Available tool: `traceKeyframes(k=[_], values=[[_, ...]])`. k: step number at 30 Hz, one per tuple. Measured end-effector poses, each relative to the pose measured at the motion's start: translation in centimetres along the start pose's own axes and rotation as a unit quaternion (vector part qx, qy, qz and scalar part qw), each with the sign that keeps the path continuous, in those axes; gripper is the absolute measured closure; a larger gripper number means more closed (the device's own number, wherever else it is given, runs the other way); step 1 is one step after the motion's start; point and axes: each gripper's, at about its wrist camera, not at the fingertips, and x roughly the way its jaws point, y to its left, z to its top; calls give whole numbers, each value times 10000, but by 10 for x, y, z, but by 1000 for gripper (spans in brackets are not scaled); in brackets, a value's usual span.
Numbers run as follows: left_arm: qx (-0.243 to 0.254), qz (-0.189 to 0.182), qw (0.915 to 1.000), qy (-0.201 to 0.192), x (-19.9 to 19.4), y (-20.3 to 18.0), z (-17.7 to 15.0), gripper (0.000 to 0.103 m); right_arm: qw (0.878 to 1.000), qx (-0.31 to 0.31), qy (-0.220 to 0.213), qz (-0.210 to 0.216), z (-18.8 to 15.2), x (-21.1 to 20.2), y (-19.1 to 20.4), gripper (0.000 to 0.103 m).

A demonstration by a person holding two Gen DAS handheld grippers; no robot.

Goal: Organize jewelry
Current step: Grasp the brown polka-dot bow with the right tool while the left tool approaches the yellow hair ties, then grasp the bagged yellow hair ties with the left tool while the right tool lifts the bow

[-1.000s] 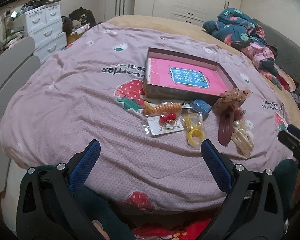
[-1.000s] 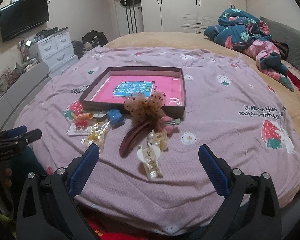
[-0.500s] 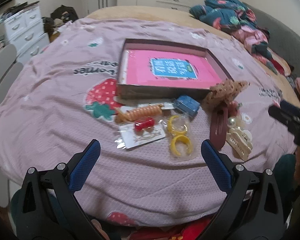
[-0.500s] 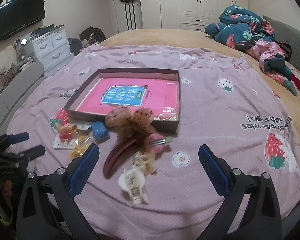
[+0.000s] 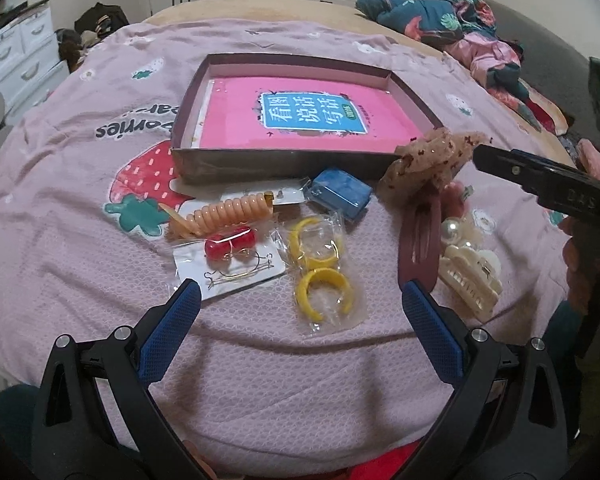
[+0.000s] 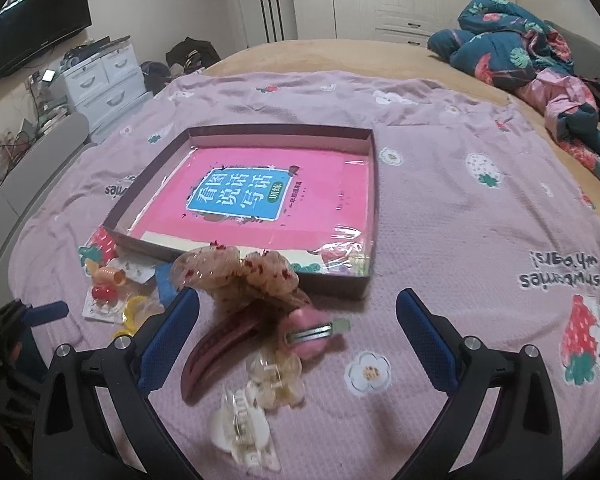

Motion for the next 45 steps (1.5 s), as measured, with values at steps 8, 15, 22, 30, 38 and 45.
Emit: traceKeyframes(k=[8, 15, 22, 30, 38, 45], values=[[-44, -219, 9997, 102, 11, -6, -4, 24, 9981, 299, 220, 493, 6, 29, -4, 56], [94, -301, 9993, 189, 23, -15, -6, 60, 9930, 626, 85, 1002, 2, 28, -11, 95], [281, -133, 9994, 132, 23, -18, -8, 97, 9926, 611, -476, 940, 0, 0, -18, 97], [290, -262, 9992, -59, 7, -19, -5, 103, 9896, 777, -948, 749, -7, -33, -35, 97], [26, -446, 9987, 255, 18, -15, -9, 70, 9878, 924, -1050, 686, -15, -45, -43, 97], [130, -357, 9984, 427, 38, -28, -6, 62, 9870, 887, -1110, 757, -17, -52, -39, 97]])
